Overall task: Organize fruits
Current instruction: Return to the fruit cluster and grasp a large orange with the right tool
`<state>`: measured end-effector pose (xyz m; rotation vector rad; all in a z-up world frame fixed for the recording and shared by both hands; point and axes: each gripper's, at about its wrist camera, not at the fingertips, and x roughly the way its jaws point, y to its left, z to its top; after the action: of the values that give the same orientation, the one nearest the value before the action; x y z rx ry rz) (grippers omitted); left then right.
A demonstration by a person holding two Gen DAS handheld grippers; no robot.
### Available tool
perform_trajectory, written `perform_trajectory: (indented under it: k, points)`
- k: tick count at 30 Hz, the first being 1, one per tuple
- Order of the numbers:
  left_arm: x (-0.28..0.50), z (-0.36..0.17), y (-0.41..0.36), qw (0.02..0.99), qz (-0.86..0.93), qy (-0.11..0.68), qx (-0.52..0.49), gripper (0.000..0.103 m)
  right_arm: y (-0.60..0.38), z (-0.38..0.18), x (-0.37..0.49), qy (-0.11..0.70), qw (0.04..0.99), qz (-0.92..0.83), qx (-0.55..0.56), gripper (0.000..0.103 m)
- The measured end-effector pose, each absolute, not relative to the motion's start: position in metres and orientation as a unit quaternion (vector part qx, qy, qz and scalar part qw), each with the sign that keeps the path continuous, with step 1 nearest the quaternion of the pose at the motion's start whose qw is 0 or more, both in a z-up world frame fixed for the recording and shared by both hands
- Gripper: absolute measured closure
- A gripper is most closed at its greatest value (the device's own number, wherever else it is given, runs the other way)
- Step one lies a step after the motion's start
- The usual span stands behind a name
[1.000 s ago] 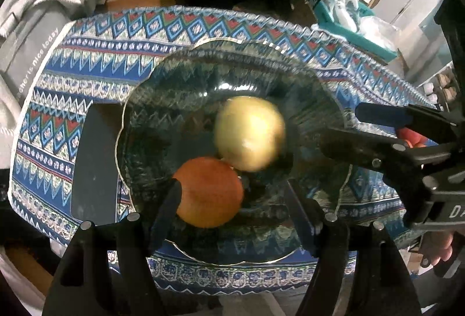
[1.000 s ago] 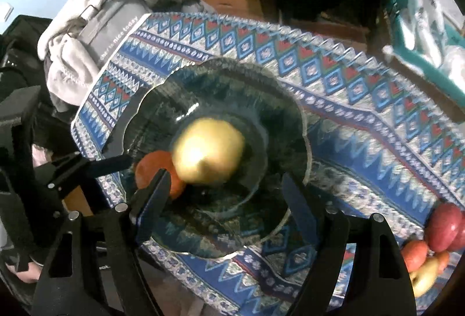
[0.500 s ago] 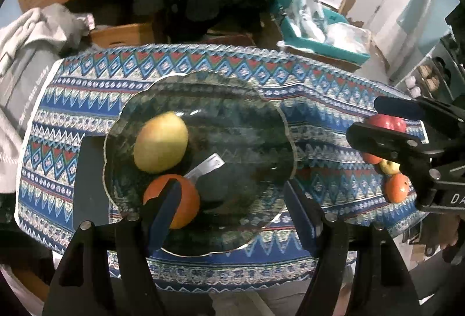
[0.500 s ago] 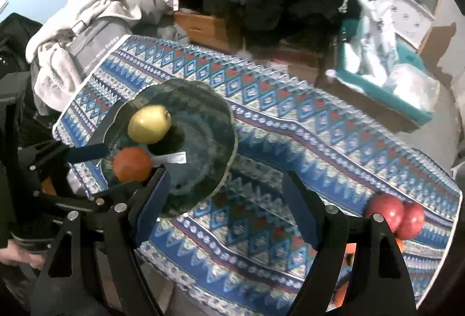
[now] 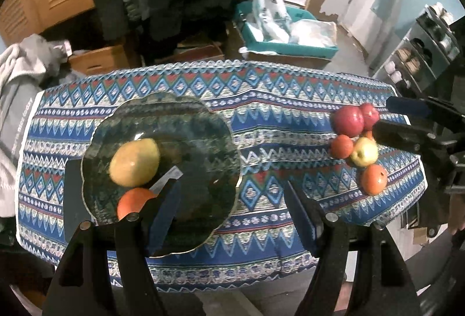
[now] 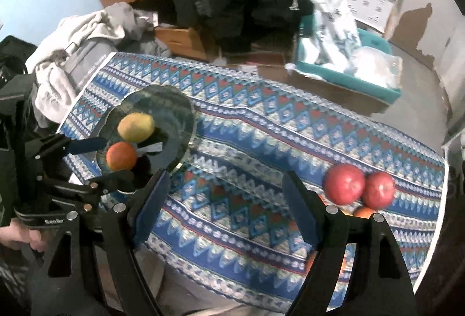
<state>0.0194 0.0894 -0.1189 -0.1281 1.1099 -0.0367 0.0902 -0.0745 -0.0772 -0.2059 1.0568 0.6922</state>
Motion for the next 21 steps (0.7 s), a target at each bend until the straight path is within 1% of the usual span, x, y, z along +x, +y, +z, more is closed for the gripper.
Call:
perform_trajectory:
  k: [8, 21]
  points:
    - [0.023, -0.113, 0.054, 0.849, -0.042, 0.525, -0.042, 0.028, -0.132, -0.072, 0.094, 0.488, 0.817, 0.296, -0.077, 0.022]
    - [0.030, -0.116, -0.011, 0.843, -0.096, 0.530, 0.000, 0.028, -0.199, -0.102, 0.095, 0.512, 0.819, 0.256, -0.047, 0.022]
